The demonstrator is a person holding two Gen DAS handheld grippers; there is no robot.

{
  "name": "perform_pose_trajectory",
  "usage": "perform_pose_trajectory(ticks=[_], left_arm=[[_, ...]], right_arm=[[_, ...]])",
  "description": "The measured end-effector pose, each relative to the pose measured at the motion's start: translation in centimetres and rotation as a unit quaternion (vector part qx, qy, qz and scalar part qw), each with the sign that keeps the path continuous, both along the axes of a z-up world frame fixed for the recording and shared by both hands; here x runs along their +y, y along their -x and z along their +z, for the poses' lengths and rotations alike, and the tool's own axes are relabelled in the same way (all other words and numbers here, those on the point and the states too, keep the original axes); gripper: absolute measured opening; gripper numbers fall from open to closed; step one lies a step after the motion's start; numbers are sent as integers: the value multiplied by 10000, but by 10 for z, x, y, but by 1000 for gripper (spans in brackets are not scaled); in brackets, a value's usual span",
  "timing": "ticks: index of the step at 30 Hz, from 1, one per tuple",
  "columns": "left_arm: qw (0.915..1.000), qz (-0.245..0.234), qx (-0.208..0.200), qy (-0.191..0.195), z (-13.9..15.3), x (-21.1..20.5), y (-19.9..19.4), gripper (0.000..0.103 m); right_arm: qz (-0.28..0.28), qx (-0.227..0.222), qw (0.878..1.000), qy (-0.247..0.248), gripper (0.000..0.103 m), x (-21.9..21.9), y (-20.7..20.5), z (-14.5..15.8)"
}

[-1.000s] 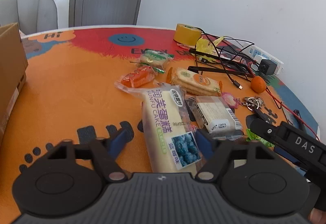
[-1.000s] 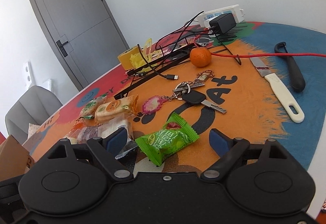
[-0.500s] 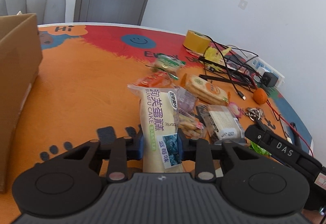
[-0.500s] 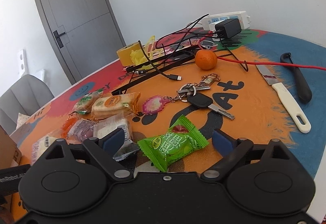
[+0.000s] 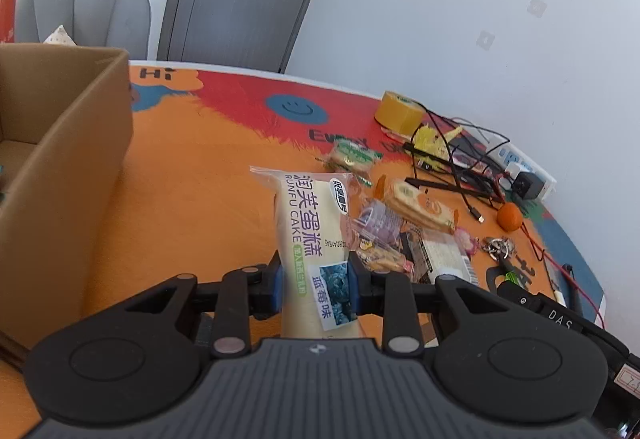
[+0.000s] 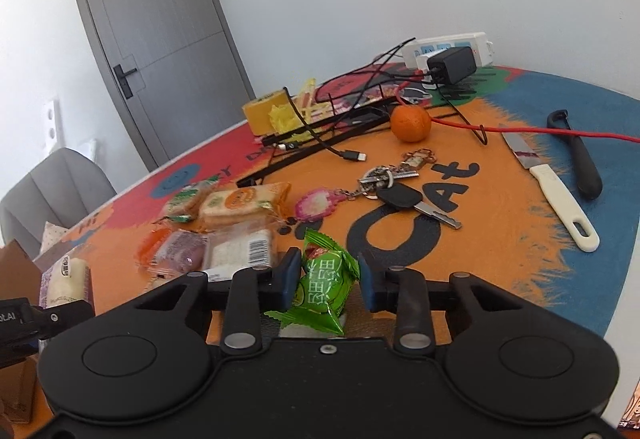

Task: Organize snacks
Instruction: 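Grasp the wrapped cake bar with the left gripper while the right grasps the green candy packet, then carry the cake bar and green candy packet over the box and lower them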

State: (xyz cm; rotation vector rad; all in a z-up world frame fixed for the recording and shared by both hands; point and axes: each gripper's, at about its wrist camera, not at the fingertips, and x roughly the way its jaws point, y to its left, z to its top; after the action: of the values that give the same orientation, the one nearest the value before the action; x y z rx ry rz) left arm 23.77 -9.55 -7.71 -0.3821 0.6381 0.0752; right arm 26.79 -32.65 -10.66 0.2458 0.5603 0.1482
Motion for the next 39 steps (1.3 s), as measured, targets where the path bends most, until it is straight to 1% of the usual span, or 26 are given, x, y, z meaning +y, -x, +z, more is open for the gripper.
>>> perform_pose_trajectory(ticks=[6, 11, 21, 29, 34, 39], left_arm=[[9998, 124, -167, -2, 13, 10, 12, 29], [9993, 246, -268, -19, 23, 22, 26, 29], [9972, 520, -522, -92, 50, 54, 61, 29], [9943, 809, -681, -140, 62, 84, 82, 29], [9933, 882, -739, -140, 67, 104, 90, 29], [9916, 1022, -789, -56, 71, 121, 98, 29]], right_arm=[[251, -211, 9994, -98, 32, 15, 9, 16], [483, -301, 9981, -226, 32, 32, 16, 22], [974, -512, 9925, -537, 32, 78, 32, 36], [1300, -672, 9875, -586, 32, 106, 44, 50], [1496, -723, 9844, -582, 32, 123, 52, 56], [1698, -790, 9808, -546, 32, 142, 57, 62]])
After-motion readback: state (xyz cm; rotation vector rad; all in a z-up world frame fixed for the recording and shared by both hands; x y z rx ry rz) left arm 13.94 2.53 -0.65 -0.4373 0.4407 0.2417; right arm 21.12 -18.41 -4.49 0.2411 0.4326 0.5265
